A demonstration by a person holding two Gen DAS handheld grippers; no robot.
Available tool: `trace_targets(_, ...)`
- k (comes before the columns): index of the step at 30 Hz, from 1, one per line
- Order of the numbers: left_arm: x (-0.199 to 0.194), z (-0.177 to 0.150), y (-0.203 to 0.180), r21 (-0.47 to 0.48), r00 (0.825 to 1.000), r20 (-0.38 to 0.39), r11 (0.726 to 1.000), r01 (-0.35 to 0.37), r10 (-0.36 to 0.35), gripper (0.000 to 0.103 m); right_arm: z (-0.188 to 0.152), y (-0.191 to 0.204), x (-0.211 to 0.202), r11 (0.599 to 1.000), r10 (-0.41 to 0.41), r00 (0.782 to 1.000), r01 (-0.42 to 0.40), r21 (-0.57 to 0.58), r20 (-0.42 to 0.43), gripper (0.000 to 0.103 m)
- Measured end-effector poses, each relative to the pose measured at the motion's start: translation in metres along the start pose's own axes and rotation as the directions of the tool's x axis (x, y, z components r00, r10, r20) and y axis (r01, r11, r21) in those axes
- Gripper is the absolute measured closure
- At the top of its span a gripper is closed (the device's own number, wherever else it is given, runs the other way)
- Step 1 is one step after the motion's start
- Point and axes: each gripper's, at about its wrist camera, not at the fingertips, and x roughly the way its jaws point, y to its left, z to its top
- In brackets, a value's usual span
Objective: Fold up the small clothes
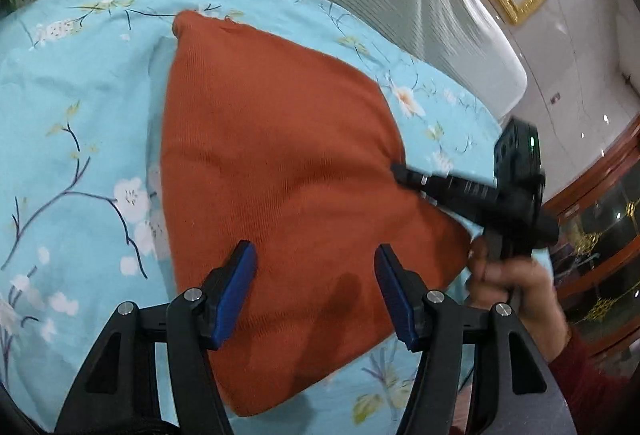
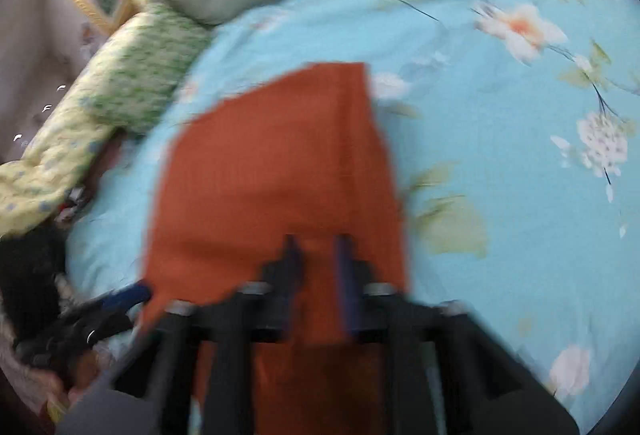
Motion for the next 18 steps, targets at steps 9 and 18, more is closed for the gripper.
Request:
trace_targets(9, -0.027, -0.026, -0.007, -0.025, 1.000, 0.007, 1.000, 0.016, -0.016, 0.040, -0.014, 0.024, -0.039, 0.998, 0.023, 0.998, -0.019, -0.066, 0.058, 0.100)
trace_targets(18, -0.023, -0.041, -0.005, -0.009, 0.999, -0.019, 0.999, -0.038, 0.038, 0.040, -0.061, 0.000, -0.052, 0.997, 0.005, 1.000, -0.005, -0.071, 0.004, 0.103)
